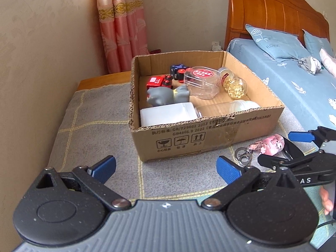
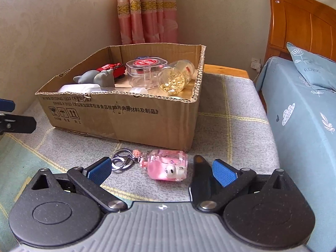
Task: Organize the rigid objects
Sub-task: 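Grasp the pink keychain charm with left tool while right tool grasps the black oval remote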
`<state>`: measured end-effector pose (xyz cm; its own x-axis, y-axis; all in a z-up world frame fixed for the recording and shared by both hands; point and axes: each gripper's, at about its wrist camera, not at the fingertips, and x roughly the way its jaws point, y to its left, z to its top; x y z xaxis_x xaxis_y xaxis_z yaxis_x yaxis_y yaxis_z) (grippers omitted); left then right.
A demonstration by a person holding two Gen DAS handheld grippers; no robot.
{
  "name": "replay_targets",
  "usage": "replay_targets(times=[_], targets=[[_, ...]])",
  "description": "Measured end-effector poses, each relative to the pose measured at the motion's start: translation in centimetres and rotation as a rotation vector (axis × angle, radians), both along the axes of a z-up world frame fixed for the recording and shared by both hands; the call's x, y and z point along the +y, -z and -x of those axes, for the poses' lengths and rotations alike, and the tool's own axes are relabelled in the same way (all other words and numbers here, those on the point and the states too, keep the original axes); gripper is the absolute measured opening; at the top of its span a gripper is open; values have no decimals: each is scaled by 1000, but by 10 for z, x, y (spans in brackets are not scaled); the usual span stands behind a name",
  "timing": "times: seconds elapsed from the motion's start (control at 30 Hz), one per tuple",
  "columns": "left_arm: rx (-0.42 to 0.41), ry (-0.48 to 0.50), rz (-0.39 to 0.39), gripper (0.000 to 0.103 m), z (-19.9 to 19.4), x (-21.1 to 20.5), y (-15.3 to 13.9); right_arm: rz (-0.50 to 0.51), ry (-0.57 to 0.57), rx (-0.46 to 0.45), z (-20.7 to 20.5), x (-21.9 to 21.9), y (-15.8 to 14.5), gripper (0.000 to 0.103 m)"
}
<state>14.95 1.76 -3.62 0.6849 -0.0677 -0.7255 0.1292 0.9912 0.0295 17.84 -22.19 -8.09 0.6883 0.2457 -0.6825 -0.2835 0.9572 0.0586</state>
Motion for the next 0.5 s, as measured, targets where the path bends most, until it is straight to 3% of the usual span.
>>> replay_targets(times=[0.5], targets=[[-7,-46,33,101,9,23,-2,-42,-128,56,1,59,2,103]])
